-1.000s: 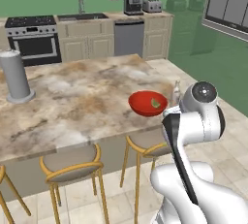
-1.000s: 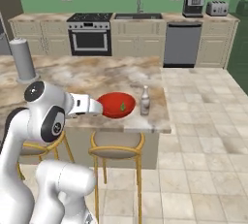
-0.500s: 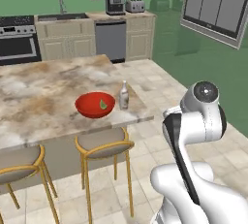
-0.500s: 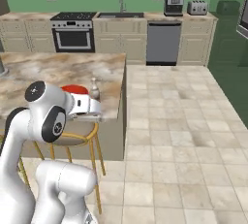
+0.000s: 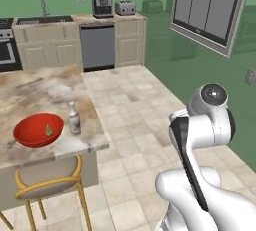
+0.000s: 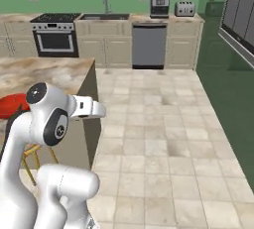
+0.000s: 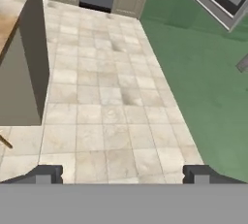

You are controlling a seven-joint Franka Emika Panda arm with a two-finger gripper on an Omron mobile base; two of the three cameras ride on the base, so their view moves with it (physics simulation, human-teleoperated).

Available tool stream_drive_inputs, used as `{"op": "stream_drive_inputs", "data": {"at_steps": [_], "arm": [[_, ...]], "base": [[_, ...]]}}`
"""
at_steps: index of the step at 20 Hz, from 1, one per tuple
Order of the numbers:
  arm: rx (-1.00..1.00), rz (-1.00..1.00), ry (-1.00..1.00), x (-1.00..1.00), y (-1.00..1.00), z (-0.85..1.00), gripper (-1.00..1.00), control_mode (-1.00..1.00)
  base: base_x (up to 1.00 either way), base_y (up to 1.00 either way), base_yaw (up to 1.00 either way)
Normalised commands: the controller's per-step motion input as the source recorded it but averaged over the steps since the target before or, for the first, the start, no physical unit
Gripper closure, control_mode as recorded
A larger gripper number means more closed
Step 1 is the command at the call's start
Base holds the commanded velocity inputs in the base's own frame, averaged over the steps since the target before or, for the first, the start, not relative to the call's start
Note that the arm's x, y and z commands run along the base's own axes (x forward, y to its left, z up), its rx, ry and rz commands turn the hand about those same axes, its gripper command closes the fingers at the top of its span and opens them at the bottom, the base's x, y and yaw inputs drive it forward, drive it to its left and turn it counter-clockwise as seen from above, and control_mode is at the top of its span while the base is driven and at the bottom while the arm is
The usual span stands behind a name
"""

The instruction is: There is a bowl on the dining counter. Grab a lemon wedge from the fridge and place it in the bowl. Then get the liquor bottle and glass cup from the cabinet and place them next to the bowl.

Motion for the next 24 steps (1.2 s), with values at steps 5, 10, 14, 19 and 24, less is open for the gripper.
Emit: {"op": "stream_drive_inputs", "data": {"at_steps": [5,10,14,19,24], "arm": [[0.00,0.00,0.00,0.00,0.00,0.00,-1.00,1.00],[0.00,0.00,0.00,0.00,0.00,0.00,-1.00,1.00],[0.00,0.00,0.00,0.00,0.00,0.00,-1.00,1.00],[0.00,0.00,0.00,0.00,0.00,0.00,-1.00,1.00],[0.00,0.00,0.00,0.00,0.00,0.00,-1.00,1.00]], "base": [[1.00,-0.35,0.14],[1.00,-0.33,0.20],[0.99,-0.63,0.25],[0.83,-0.90,0.21],[0.99,-0.67,0.21]]}}
